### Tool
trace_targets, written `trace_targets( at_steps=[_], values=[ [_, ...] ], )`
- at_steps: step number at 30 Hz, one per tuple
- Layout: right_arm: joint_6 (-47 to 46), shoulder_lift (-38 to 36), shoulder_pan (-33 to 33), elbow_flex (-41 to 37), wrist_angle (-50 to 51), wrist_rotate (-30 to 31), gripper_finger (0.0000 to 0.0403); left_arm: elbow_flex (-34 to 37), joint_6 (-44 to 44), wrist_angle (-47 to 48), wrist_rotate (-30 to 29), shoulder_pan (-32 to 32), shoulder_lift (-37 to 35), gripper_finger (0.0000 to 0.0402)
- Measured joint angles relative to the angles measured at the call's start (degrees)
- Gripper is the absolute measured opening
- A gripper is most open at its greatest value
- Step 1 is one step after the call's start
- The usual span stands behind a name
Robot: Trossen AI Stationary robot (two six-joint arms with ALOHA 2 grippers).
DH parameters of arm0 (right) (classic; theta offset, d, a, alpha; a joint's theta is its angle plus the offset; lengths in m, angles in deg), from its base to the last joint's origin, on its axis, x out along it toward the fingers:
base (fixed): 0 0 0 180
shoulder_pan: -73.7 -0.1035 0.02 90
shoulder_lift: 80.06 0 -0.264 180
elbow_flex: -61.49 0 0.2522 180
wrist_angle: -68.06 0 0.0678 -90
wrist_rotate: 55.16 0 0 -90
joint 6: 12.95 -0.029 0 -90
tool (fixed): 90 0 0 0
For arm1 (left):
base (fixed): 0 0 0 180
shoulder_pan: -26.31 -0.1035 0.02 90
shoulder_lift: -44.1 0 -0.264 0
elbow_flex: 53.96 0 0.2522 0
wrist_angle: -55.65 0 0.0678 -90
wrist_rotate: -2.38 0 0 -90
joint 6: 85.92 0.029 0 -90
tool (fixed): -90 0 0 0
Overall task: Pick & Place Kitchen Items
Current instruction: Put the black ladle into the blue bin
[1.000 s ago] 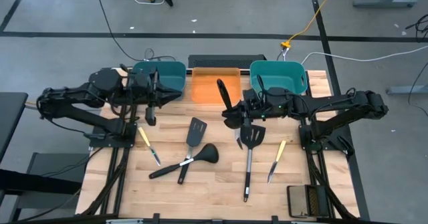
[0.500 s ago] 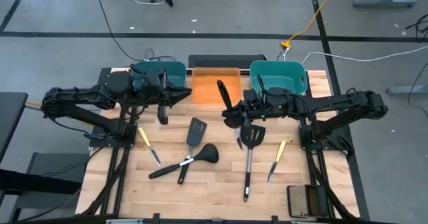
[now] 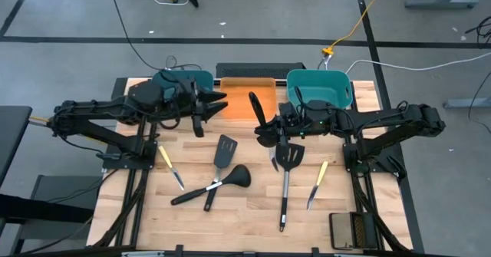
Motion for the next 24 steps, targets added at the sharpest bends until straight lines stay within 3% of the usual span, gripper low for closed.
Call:
trace_targets(
  at_steps=[9,24],
  values=[
    [0.35,0.0,0.0,0.0,0.04,0.04,0.0031,-0.04,1.49,-3.18,0.13,0.0,1.68,0.0207],
    [0.37,0.0,0.02,0.0,-0.02,0.09,0.0033,0.02,0.39,-6.35,1.68,-1.55,3.3,0.025]
  ],
)
